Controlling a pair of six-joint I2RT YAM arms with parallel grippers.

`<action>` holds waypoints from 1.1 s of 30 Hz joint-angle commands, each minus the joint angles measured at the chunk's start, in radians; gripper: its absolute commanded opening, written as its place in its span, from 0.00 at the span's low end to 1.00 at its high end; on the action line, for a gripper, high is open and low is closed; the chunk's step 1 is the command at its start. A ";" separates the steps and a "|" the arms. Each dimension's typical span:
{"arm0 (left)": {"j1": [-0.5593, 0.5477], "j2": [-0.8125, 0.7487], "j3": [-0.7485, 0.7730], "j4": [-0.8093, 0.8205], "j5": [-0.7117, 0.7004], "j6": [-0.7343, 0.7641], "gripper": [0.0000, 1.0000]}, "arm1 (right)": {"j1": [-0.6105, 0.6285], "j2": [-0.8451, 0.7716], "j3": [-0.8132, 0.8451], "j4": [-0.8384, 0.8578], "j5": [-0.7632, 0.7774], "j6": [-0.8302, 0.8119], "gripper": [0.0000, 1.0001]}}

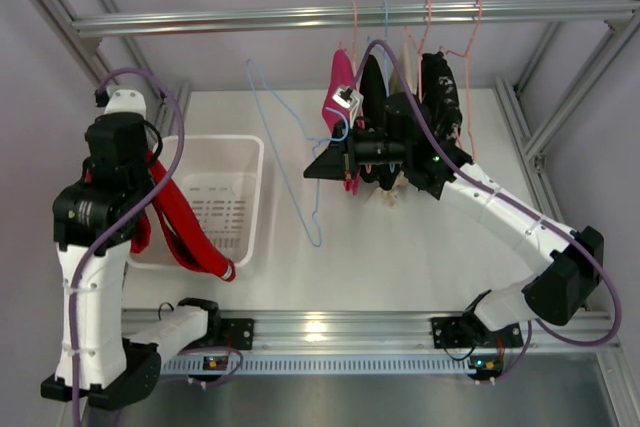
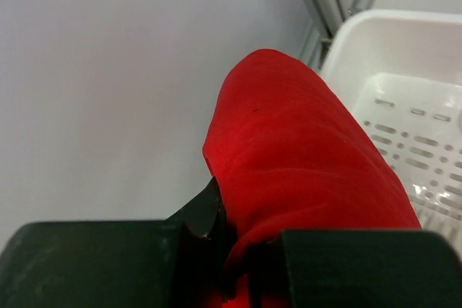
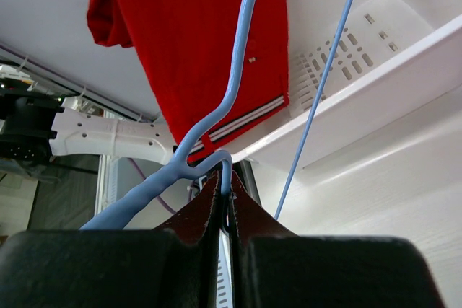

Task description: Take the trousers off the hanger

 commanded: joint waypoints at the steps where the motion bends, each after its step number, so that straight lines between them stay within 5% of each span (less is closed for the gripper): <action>1: 0.005 0.053 0.004 0.008 0.089 -0.137 0.00 | -0.017 -0.039 0.014 -0.001 -0.009 -0.027 0.00; 8: 0.005 0.147 0.166 -0.023 0.284 -0.295 0.00 | -0.024 -0.025 0.016 -0.002 -0.009 -0.033 0.00; 14: 0.007 0.202 0.133 -0.008 0.410 -0.441 0.00 | -0.024 -0.010 0.025 -0.001 -0.009 -0.035 0.00; 23: 0.020 0.064 -0.328 0.387 0.490 -0.553 0.00 | -0.043 -0.029 0.008 -0.014 -0.013 -0.040 0.00; 27: 0.115 -0.011 -0.543 0.562 0.577 -0.520 0.00 | -0.050 -0.051 -0.010 -0.011 -0.015 -0.037 0.00; 33: 0.253 0.107 -0.663 0.569 0.632 -0.423 0.00 | -0.055 -0.077 -0.032 -0.008 -0.015 -0.030 0.00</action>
